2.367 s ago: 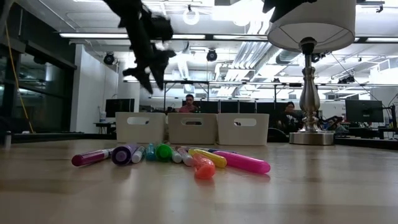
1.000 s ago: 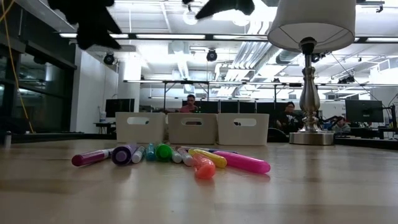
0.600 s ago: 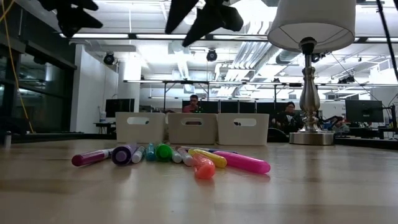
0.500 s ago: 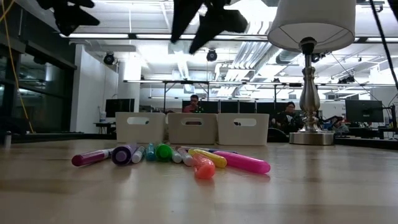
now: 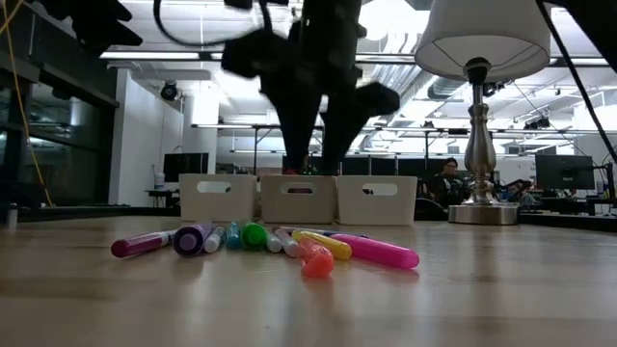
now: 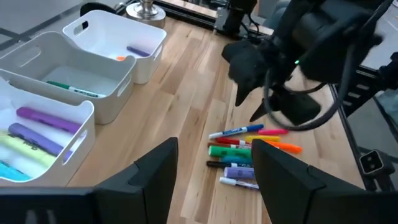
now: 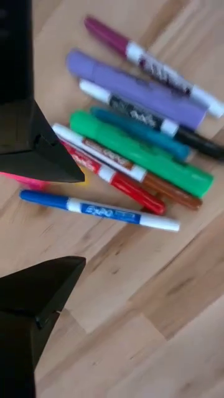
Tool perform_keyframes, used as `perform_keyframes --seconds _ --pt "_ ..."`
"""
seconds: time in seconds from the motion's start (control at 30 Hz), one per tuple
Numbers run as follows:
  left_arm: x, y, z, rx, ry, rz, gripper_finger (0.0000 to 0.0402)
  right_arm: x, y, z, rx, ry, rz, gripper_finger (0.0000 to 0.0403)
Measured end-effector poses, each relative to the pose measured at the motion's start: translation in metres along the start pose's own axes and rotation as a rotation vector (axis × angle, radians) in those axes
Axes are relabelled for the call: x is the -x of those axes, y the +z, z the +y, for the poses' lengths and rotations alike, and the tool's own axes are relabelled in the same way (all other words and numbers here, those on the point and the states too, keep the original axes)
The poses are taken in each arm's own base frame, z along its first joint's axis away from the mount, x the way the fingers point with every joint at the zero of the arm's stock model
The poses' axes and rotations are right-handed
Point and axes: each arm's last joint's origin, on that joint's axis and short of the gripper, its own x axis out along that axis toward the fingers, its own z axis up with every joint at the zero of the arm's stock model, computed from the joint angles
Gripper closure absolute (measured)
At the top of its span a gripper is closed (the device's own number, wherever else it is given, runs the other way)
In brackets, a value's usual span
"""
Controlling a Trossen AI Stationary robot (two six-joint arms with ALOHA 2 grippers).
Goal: Pick & Place Markers
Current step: Put the blue marker pen into the gray bin
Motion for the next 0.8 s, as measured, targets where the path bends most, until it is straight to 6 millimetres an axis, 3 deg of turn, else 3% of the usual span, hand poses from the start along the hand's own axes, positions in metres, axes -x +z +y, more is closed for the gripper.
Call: perform_keyframes --seconds 0.3,0.8 --pt "0.0 -0.002 0.001 -0.005 0.007 0.02 0.02 -0.02 0.004 -0.003 -0.006 0.015 0.063 0.0209" --pt "0.0 -0.003 0.001 -0.007 0.012 0.029 0.02 -0.064 -0.013 -0.012 -0.048 0.027 0.098 0.0208"
